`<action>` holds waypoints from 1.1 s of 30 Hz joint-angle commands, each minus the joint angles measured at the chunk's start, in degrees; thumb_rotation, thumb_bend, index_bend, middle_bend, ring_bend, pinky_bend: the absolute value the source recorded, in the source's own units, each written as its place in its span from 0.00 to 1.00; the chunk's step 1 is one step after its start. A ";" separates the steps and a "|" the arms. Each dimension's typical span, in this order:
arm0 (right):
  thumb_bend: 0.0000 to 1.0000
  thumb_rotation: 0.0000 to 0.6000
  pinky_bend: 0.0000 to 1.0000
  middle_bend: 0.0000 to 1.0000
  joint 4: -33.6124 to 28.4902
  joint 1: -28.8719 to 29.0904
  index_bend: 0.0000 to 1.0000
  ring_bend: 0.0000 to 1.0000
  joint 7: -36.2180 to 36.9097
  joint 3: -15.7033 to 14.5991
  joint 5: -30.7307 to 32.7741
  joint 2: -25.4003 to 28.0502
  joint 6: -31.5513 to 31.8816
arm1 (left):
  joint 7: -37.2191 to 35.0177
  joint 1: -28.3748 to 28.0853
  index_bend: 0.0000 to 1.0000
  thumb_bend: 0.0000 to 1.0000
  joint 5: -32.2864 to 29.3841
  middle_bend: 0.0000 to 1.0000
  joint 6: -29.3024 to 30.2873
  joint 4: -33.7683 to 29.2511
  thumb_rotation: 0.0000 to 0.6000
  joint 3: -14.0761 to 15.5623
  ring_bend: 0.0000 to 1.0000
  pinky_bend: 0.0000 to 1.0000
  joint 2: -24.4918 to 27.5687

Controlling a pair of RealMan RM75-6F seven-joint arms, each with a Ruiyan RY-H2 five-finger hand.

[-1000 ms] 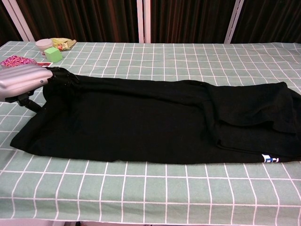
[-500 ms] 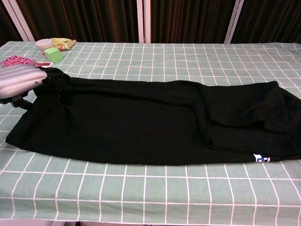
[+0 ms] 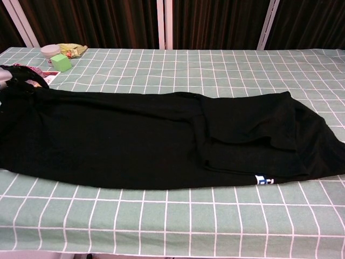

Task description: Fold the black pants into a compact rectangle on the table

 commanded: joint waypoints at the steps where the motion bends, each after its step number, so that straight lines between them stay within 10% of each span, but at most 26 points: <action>1: 0.30 1.00 0.17 0.15 -0.02 -0.22 0.22 0.10 0.07 -0.05 -0.36 -0.02 0.49 | 2.32 1.90 0.59 0.59 -0.67 0.21 1.40 -2.68 1.00 0.41 0.11 0.19 3.81; 17: 0.30 1.00 0.16 0.14 1.68 -1.50 0.22 0.10 1.26 -0.64 -2.24 -1.79 3.18 | 12.69 6.91 0.59 0.60 -3.65 0.21 4.32 -15.92 1.00 -0.12 0.11 0.19 22.61; 33: 0.30 1.00 0.16 0.14 5.00 -1.87 0.22 0.10 4.77 -0.51 -2.63 -2.35 4.42 | 10.85 -1.85 0.61 0.60 -2.89 0.23 -3.30 -39.09 1.00 -7.29 0.11 0.19 24.93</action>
